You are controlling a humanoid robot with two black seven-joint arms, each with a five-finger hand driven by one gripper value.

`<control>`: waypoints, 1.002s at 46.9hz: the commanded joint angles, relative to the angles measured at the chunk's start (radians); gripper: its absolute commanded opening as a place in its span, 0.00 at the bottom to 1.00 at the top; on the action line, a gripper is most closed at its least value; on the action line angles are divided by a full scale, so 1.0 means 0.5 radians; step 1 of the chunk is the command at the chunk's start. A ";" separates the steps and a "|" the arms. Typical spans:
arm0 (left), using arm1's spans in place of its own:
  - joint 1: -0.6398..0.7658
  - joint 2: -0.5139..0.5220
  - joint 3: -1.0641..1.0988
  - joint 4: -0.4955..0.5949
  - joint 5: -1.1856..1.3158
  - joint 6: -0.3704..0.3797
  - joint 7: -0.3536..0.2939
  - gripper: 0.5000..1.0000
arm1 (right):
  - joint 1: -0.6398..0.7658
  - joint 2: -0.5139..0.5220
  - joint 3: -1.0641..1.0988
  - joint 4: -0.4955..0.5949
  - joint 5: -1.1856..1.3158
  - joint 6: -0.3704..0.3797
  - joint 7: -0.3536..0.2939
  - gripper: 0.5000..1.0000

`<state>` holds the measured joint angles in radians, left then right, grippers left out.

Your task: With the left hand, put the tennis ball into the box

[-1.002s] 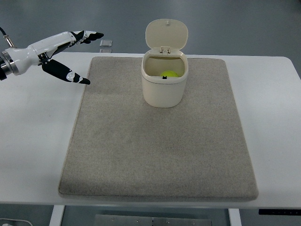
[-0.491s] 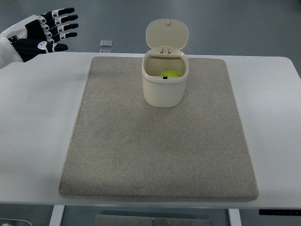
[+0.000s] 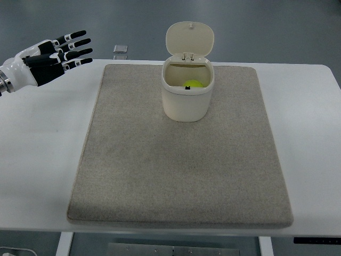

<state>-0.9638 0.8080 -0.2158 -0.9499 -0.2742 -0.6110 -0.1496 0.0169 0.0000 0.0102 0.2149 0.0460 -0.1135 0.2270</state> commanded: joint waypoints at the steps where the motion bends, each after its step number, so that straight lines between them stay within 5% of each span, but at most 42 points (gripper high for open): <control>1: 0.001 -0.008 0.002 0.013 -0.206 0.000 0.112 0.98 | 0.000 0.000 0.001 0.000 0.000 0.000 0.000 0.88; 12: 0.053 -0.088 -0.004 0.019 -0.577 0.000 0.259 0.98 | 0.000 0.000 -0.002 0.003 0.000 0.000 0.000 0.88; 47: 0.203 -0.147 -0.130 0.019 -0.584 0.000 0.272 0.98 | -0.012 0.000 0.001 0.021 0.006 0.009 0.000 0.88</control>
<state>-0.8648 0.7334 -0.2806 -0.9388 -0.5660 -0.6109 -0.0137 0.0108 0.0000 0.0094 0.2257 0.0476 -0.1086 0.2274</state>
